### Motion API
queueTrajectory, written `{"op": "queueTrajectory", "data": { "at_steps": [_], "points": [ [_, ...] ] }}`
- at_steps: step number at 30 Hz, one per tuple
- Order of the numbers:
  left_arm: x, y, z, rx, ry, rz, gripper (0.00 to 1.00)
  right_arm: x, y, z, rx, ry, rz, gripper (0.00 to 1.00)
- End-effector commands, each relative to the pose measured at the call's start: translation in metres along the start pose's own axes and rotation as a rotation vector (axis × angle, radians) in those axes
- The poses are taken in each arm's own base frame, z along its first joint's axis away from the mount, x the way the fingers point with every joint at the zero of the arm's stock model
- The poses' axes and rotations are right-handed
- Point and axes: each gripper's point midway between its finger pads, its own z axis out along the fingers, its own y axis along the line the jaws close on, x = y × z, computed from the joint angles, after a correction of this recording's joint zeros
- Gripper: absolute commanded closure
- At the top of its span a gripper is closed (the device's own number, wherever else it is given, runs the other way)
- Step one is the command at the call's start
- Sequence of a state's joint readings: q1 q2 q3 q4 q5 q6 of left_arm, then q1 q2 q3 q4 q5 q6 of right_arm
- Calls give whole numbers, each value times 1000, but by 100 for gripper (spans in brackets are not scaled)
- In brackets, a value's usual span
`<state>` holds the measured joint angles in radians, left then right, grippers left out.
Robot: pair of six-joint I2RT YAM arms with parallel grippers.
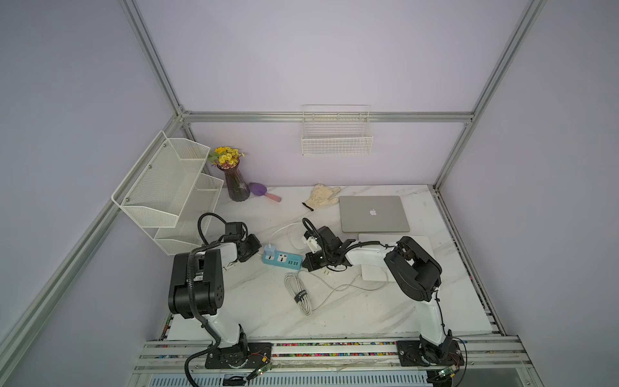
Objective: Unplug the laptop charger
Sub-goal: Adjust the socket at the center of the board.
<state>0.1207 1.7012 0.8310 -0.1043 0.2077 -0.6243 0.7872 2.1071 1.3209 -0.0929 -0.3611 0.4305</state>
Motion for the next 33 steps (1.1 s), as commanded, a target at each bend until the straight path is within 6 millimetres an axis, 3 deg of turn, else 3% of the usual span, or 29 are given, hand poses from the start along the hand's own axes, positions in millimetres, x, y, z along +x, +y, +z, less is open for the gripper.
{"op": "queueTrajectory", "data": {
  "at_steps": [1, 7, 13, 16, 18, 21, 23, 24, 28, 33],
  "points": [
    [11, 7, -5, -34, 14, 17, 100, -9, -13, 11, 64, -43, 27, 100],
    [15, 7, -8, -23, 12, 3, 100, -34, -14, 14, 84, -97, 25, 100],
    [17, 6, -18, -16, -1, -9, 100, -46, -18, 7, 98, -129, 19, 100],
    [8, 10, -29, -22, -52, -27, 88, -58, -10, -15, 110, -174, -16, 100],
    [-3, 7, -36, 45, -82, -59, 75, -65, -3, -31, 116, -203, -53, 100],
    [-20, -19, -53, 244, -118, -75, 69, -74, 12, -52, 91, -242, -97, 100],
    [-25, -28, -66, 300, -142, -78, 59, -79, 22, -64, 66, -268, -111, 100],
    [-26, -30, -70, 313, -147, -74, 59, -81, 26, -70, 58, -283, -118, 100],
    [-25, -38, -86, 380, -143, -80, 58, -88, 35, -79, 31, -319, -132, 100],
    [2, -35, -83, 417, -71, -91, 50, -91, 38, -73, 14, -306, -134, 100]
  ]
}}
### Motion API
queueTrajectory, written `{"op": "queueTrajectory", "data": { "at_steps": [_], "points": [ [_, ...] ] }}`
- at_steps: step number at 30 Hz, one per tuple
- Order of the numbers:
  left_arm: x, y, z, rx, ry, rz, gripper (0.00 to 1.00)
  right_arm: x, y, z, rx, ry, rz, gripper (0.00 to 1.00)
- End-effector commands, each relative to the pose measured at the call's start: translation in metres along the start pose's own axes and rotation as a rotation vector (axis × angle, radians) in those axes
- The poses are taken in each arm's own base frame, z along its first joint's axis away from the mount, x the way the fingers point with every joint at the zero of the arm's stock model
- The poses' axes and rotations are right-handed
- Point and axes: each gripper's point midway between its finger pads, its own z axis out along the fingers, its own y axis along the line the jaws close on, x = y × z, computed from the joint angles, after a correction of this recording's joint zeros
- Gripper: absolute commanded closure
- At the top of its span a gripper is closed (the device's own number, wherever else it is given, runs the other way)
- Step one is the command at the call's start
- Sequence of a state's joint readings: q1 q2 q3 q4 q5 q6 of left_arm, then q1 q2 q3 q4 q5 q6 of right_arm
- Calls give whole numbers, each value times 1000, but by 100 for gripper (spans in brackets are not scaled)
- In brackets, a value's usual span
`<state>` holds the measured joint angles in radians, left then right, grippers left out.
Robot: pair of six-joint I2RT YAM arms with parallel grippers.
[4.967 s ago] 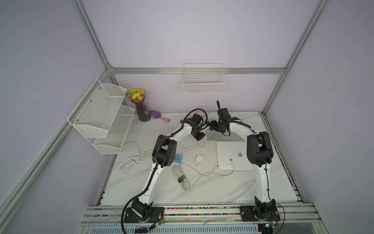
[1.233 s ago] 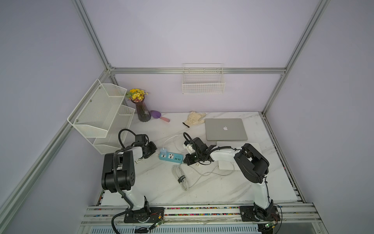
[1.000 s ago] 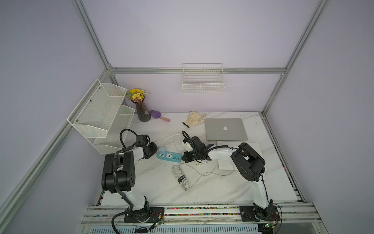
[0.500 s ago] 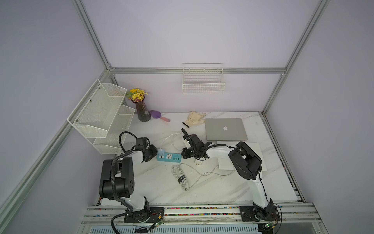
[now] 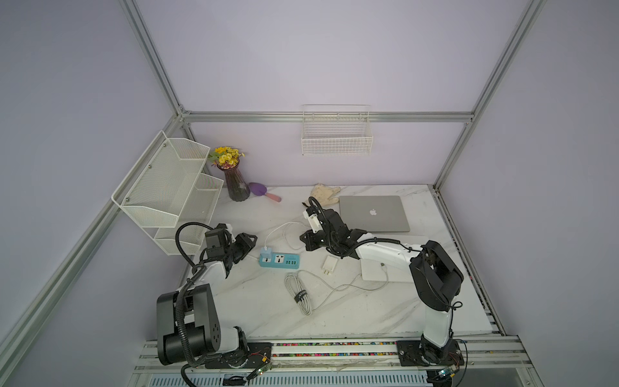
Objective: Unplug the laptop charger
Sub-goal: Adjust the socket at the center of the board, then remove the charging cable from the plug.
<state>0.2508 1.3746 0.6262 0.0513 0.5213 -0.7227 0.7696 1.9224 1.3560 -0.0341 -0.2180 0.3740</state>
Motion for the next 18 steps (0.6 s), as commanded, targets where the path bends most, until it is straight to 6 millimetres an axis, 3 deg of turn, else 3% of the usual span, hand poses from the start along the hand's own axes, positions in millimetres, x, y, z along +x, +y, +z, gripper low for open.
{"op": "queueTrajectory", "data": {
  "at_steps": [1, 7, 18],
  "points": [
    [17, 2, -4, 27, 42, -24, 48, -1, 2, 6, -21, 10, -7, 100],
    [32, 19, -6, -16, 53, -8, 46, -1, 5, 11, -40, 15, -7, 100],
    [30, 13, -10, 9, 30, 35, 44, -1, 3, 18, -40, 25, -10, 100]
  ]
}}
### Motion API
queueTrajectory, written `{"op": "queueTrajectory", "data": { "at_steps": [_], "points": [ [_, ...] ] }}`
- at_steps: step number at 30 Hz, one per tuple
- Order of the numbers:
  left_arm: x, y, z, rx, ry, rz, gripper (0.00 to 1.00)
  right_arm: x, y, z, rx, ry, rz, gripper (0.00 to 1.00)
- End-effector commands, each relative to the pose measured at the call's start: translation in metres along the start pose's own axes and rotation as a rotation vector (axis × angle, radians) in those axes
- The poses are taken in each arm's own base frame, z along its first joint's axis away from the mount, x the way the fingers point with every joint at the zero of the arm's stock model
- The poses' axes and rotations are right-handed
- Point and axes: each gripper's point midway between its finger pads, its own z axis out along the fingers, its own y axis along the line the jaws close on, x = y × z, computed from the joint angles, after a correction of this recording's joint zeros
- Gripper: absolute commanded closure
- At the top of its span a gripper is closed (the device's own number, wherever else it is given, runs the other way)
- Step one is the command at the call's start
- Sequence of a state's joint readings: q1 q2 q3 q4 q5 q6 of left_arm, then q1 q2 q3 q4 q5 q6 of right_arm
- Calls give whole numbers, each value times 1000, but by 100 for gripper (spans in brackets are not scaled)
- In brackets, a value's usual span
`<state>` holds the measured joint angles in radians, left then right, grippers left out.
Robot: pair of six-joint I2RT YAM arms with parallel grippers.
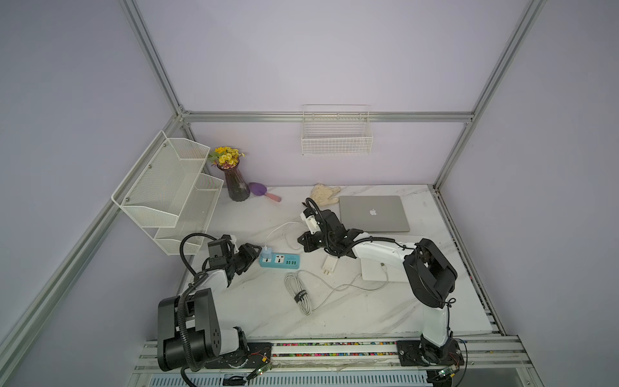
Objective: Unplug the laptop charger
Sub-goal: Remove the charging cable from the plug.
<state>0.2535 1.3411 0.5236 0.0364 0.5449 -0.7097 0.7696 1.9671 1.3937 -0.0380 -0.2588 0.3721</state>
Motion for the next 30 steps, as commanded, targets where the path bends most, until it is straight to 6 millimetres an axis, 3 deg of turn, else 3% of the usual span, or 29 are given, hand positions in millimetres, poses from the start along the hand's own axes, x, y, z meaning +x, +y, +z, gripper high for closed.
{"op": "queueTrajectory", "data": {
  "at_steps": [1, 7, 11, 14, 18, 22, 30],
  "points": [
    [-6, -12, -9, 40, -45, 73, 44, -4, -1, 7, -7, 1, -10, 100],
    [-5, -18, -13, 66, -60, 101, 43, -3, -1, 13, -15, 7, -7, 100],
    [-2, -6, -8, 21, -36, 93, 44, -10, 3, 11, -21, -3, -17, 100],
    [2, -3, -1, 25, -8, 80, 44, -18, 16, 8, -70, -9, -48, 100],
    [7, 3, 3, 5, 7, 77, 47, -21, 41, 4, -209, -19, -110, 86],
    [6, 7, 0, -25, -5, 89, 50, -16, 55, 14, -283, 15, -179, 73],
    [10, 13, -4, -59, -8, 95, 52, 0, 74, 34, -344, 5, -285, 60]
  ]
}}
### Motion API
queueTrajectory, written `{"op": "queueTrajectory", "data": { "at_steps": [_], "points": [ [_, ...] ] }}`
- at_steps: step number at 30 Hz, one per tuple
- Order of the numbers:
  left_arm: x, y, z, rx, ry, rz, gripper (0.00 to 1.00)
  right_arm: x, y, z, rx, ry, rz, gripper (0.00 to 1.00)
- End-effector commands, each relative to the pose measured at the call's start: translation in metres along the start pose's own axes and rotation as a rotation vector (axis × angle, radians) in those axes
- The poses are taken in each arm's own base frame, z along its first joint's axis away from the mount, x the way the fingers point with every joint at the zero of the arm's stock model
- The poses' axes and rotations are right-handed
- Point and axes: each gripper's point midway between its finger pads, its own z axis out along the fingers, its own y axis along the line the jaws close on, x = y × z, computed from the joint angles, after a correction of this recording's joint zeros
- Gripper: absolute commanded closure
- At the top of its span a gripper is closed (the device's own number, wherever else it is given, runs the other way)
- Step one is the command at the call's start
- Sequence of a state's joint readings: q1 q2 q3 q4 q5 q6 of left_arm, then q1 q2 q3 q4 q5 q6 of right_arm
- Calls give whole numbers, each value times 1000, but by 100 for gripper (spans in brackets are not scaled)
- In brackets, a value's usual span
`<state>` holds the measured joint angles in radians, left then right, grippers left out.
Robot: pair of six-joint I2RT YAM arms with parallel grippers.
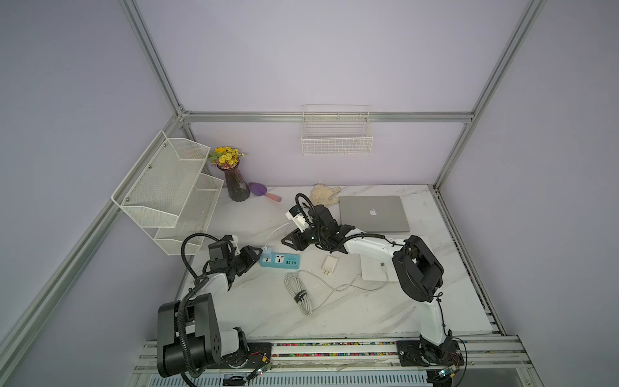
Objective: Unplug the laptop charger
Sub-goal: Remove the charging cable from the plug.
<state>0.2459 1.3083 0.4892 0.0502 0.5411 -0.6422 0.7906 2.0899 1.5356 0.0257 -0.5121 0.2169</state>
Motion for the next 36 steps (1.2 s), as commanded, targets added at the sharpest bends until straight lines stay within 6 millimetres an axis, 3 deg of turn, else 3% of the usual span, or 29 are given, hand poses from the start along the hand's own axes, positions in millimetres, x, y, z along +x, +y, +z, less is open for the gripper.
{"op": "queueTrajectory", "data": {
  "at_steps": [1, 12, 19, 36],
  "points": [
    [4, 13, -1, -62, 1, 17, 52, 4, 18, 18, -59, -8, -105, 59],
    [13, 15, 8, -66, 40, 26, 54, 6, 22, 36, -83, -137, -238, 45],
    [16, 16, 7, -77, 46, 30, 55, 8, 15, 50, -82, -147, -273, 49],
    [27, 30, 10, -109, 60, 22, 56, 5, 26, 65, -123, -187, -351, 57]
  ]
}}
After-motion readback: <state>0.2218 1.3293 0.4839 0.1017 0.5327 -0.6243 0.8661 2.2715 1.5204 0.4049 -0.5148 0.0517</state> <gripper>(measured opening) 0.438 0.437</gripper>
